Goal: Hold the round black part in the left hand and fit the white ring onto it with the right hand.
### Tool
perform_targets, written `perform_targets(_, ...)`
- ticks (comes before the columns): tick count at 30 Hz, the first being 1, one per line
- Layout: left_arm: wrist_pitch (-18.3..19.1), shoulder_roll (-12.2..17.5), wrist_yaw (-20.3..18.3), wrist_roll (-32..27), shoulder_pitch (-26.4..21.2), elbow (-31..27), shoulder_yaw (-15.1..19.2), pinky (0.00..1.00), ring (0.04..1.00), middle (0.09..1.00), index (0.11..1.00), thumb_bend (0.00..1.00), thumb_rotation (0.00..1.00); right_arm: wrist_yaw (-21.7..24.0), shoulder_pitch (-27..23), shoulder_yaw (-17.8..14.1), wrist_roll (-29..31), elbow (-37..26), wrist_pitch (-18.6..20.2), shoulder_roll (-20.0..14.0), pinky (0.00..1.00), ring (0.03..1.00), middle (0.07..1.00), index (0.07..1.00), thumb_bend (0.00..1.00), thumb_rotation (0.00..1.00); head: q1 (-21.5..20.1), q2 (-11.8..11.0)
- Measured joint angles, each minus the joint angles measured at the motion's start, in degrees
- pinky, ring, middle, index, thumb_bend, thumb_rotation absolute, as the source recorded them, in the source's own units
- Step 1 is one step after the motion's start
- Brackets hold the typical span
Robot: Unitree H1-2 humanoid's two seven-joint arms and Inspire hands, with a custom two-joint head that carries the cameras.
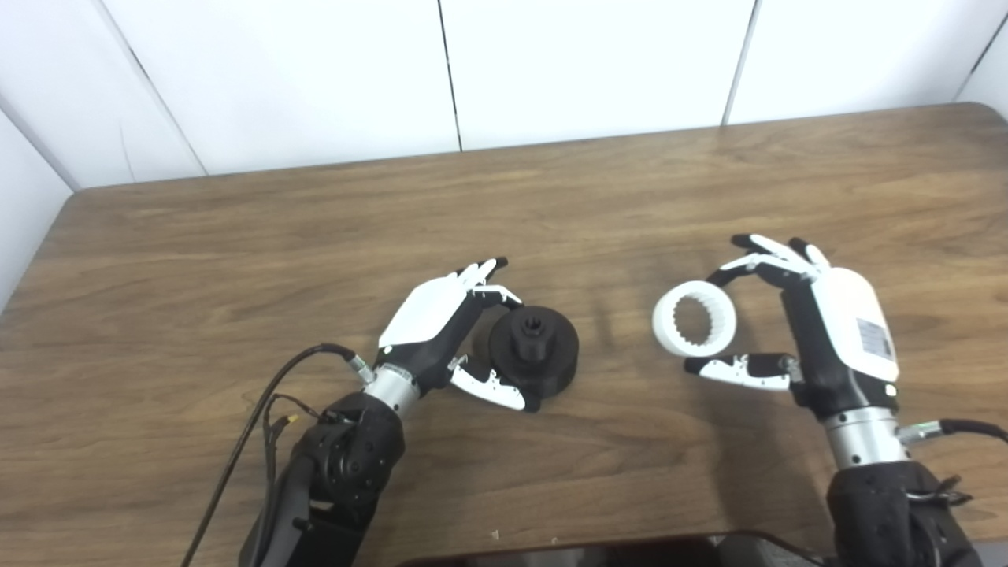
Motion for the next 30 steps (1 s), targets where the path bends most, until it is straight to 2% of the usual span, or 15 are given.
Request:
perform_targets(15, 0.01, -0.01, -0.01, 0.23, 0.00, 0.00, -0.15, 1.00, 1.000, 1.000, 0.587, 0.96, 0.30, 5.03, -3.30, 5.28, -1.50, -1.25, -0.22, 2.54, 0.96, 0.825, 0.843, 0.494, 0.52, 0.15, -0.26, 0.26)
perform_targets(30, 0.58, -0.07, -0.02, 0.23, 0.01, 0.00, -0.79, 1.00, 1.000, 1.000, 0.588, 0.96, 0.28, 8.63, -7.78, 6.85, -3.95, -1.24, -0.20, 4.94, 0.96, 0.835, 0.846, 0.494, 0.52, 0.15, -0.26, 0.44)
